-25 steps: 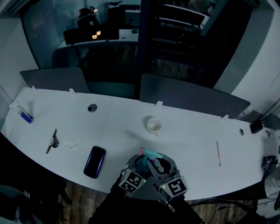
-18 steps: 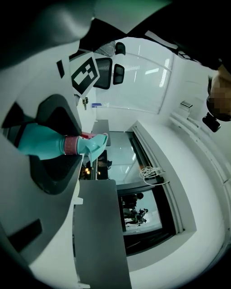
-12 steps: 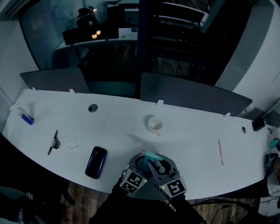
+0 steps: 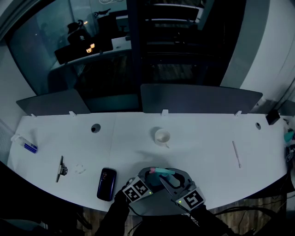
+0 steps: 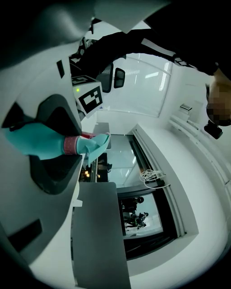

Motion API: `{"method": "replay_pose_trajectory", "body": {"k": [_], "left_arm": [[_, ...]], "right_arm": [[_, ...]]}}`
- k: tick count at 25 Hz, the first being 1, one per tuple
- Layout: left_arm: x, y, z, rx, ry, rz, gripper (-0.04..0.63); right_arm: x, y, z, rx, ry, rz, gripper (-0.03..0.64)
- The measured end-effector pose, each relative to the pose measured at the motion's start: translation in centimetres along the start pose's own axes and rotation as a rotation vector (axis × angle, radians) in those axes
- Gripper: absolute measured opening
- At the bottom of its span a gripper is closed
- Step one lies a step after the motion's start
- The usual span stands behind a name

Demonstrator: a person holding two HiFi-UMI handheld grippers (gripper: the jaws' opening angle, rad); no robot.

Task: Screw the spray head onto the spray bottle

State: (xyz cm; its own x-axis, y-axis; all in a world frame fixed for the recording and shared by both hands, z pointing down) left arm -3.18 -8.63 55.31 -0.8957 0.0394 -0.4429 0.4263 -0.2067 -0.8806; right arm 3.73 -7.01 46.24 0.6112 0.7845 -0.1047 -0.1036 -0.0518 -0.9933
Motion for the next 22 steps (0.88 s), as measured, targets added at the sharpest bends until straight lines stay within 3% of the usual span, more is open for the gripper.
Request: {"method": "replay_pose_trajectory", "body": {"k": [2,5,11,13,15,17,19,22], "left_arm": [[-0.1,0.2,0.3,-0.012,0.042,-0.003,0.377],[-0.3,0.4,0.0,0.023,0.179,-0.034,0.374],[-1.9,0.6,-1.7,0.249,0.594,-0.102,0.373],[-2.3,0.7,-1.9,0.284,0.656,-0.116,0.374],[-2.1,0.7,-1.9,0.266,0.636,-0.127,0.377],[-1.3,0.9,-2.1,0.177,0.562,-0.157,0.379],[-0.5,1.1,-2.1,0.079,0.415,-0.160,0.397],[-1.0,0.6,-1.0,0.070,0.122,-0.056,0.458]], "right_arm": [[0.0,0.0,-0.3,0.002,-0.010,-0.002,0.126],[0.0,0.1,-0.5,0.000,-0.035,-0.015,0.126],[0.5,0.0,-0.6,0.002,-0.090,-0.035,0.126],[0.6,0.0,-0.7,-0.007,-0.090,-0.034,0.126],[0.5,-0.1,-0.7,0.000,-0.076,-0.033,0.126],[0.3,-0.1,-0.5,0.006,-0.060,-0.032,0.126],[0.3,-0.1,-0.5,-0.004,-0.046,-0.030,0.126],[0.4,0.0,-0.8,-0.011,-0.024,-0.021,0.126]]}}
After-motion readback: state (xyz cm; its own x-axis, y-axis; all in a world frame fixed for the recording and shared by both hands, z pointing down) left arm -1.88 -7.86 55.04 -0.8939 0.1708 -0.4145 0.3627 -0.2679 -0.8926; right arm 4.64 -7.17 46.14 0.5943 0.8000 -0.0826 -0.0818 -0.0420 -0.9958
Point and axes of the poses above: the fingertips, and each gripper's own axes: x backward along the fingers, z to its left, y out of its top, the point moved 6 cm from there along x, backward along the fingers, and after that the axes turned 14 degrees about -y, right-handed, at the moved point
